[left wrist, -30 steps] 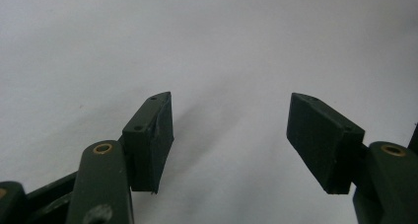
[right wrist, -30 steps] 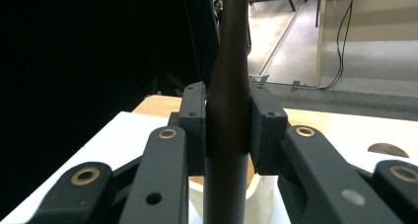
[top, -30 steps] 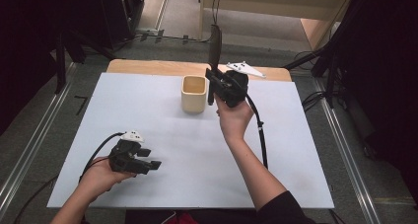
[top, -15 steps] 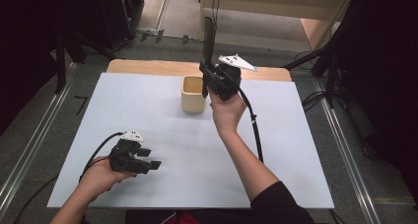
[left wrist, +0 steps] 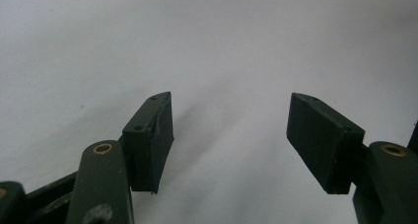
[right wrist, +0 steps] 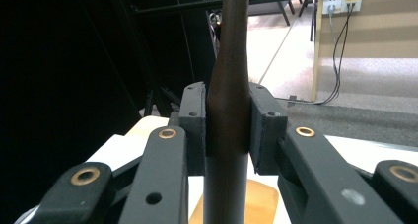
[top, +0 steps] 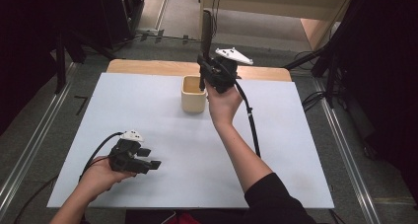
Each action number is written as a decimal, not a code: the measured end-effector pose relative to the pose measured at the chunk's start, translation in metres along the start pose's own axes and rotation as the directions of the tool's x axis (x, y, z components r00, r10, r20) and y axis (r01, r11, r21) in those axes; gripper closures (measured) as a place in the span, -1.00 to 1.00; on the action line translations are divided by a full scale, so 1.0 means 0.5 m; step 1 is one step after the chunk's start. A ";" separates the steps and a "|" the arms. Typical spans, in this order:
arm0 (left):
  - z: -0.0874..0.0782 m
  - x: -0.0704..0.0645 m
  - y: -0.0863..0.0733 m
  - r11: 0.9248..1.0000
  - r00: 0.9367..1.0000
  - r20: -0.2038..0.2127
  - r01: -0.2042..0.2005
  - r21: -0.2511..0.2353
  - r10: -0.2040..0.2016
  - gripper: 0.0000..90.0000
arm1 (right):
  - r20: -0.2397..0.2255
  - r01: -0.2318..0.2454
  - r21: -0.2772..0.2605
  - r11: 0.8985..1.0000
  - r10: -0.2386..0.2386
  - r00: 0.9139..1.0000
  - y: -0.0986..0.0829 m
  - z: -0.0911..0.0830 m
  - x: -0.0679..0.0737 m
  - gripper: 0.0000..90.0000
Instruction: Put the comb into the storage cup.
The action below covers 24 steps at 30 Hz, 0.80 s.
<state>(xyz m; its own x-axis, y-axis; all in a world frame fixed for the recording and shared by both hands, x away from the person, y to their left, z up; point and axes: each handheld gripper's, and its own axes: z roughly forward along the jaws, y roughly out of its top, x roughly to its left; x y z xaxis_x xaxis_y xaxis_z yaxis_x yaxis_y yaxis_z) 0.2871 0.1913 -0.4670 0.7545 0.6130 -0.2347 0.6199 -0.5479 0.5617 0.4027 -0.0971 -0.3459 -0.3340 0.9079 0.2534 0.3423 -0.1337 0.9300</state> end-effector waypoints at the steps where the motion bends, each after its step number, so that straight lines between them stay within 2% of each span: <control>1: 0.000 0.000 0.000 1.000 1.000 0.001 0.001 0.000 -0.001 -0.21 | 0.002 -0.003 0.006 1.000 0.003 1.000 0.000 0.003 -0.001 0.55; 24: 0.001 -0.001 0.001 1.000 1.000 0.014 -0.007 0.002 0.007 -0.21 | 0.045 0.002 0.031 1.000 -0.003 0.999 -0.001 0.070 -0.009 0.55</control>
<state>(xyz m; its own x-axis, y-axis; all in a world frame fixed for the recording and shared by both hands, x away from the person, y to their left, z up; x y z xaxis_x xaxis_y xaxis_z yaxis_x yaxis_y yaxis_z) 0.2870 0.1906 -0.4670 0.7618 0.6010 -0.2419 0.6149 -0.5531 0.5621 0.4348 -0.0871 -0.3569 -0.2951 0.9253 0.2381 0.3683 -0.1197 0.9220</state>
